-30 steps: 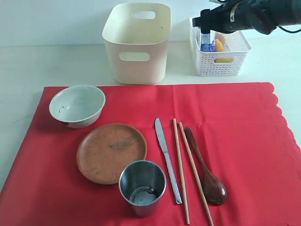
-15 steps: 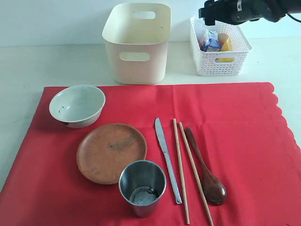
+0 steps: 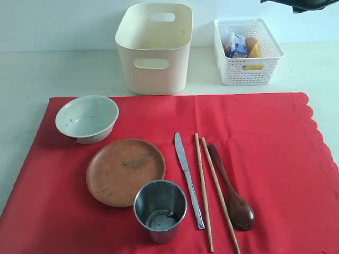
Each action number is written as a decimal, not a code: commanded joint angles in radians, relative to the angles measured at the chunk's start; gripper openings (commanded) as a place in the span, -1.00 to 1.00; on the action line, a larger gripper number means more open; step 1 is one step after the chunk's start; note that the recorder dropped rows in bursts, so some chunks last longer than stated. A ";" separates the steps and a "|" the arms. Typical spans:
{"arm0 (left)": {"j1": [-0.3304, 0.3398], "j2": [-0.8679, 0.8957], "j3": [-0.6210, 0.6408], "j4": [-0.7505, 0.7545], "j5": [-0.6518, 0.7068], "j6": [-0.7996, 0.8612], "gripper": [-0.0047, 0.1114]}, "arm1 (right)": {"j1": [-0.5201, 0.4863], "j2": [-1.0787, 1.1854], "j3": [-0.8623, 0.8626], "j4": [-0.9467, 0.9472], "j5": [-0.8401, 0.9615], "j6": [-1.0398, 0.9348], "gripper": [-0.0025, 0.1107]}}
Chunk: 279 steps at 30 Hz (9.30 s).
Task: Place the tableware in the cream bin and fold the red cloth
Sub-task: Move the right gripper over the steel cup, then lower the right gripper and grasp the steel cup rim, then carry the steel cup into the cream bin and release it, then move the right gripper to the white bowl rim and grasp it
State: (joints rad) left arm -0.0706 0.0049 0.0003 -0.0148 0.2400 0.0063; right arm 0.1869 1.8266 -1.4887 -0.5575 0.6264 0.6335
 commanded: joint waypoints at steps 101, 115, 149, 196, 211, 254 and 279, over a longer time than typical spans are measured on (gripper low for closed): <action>0.002 -0.005 0.000 0.001 -0.002 0.001 -0.91 | 0.788 -0.217 0.492 0.139 0.040 -0.013 0.07; 0.002 -0.005 0.000 0.001 -0.002 0.001 -0.91 | 0.788 -0.236 0.472 0.370 0.144 -0.287 0.07; 0.002 -0.005 0.000 0.001 -0.002 0.001 -0.91 | 0.416 -0.191 0.301 0.006 -0.550 -0.150 -0.96; 0.002 -0.005 0.000 0.001 -0.002 0.001 -0.91 | 0.270 0.287 -0.076 0.004 -0.783 -0.161 -0.96; 0.002 -0.005 0.000 0.001 -0.002 0.001 -0.91 | 0.270 0.287 -0.076 0.006 -0.731 -0.159 -0.38; 0.002 -0.005 0.000 0.001 -0.002 0.001 -0.91 | 0.539 0.193 -0.074 0.391 -0.089 -0.138 -0.02; 0.002 -0.005 0.000 0.001 -0.002 0.001 -0.91 | 0.546 0.419 -0.078 0.838 -0.299 -0.356 -0.02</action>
State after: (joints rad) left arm -0.0706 0.0049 0.0003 -0.0148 0.2400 0.0063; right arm 0.7340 2.2252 -1.5594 0.2672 0.3591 0.3023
